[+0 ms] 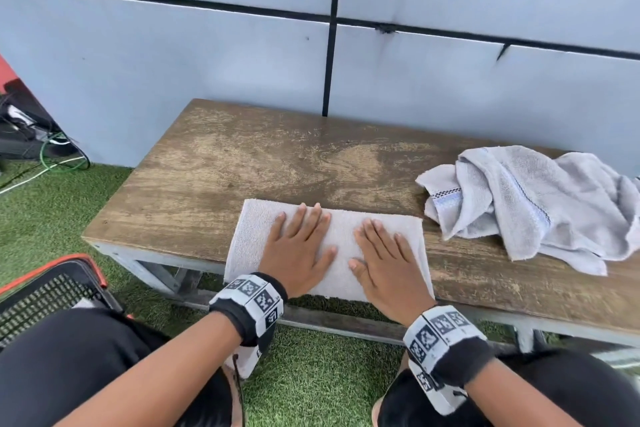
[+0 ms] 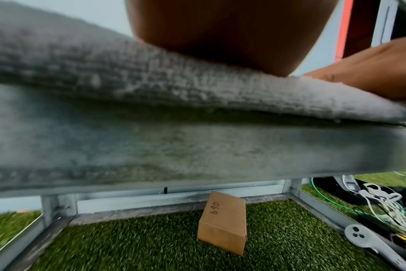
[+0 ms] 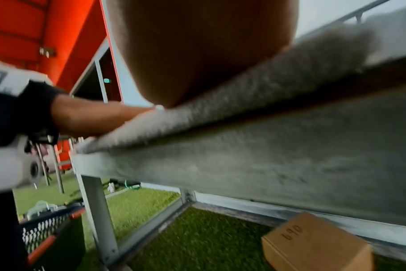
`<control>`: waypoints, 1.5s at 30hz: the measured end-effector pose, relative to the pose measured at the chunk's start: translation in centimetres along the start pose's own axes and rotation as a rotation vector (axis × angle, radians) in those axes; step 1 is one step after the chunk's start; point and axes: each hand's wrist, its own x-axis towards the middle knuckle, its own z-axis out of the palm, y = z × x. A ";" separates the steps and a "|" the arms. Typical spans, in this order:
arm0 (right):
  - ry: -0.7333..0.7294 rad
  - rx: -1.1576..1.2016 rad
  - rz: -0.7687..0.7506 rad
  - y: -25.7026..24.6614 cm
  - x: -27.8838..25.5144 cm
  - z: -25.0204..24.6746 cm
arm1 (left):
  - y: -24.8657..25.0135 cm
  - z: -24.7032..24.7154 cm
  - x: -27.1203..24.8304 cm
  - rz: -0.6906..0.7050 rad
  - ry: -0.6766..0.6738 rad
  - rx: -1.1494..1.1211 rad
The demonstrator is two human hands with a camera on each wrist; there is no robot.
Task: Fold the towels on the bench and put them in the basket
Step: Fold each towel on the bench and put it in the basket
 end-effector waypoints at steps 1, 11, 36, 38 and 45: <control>0.011 -0.010 0.018 0.3 0.1 0.2 | -0.5 0.0 0.1 -0.018 0.002 0.003; 0.095 -0.037 0.186 5.0 -0.8 -1.7 | -6.2 -0.8 0.4 -0.131 -0.010 0.053; 0.158 0.655 0.475 5.7 2.2 -4.9 | 0.3 0.9 -2.0 0.028 0.070 0.002; 0.194 0.794 0.461 5.9 2.1 -5.3 | 0.2 0.9 -2.0 0.027 0.064 0.003; 0.080 0.996 0.422 6.9 1.3 -5.4 | 0.2 0.9 -2.0 0.025 0.063 0.005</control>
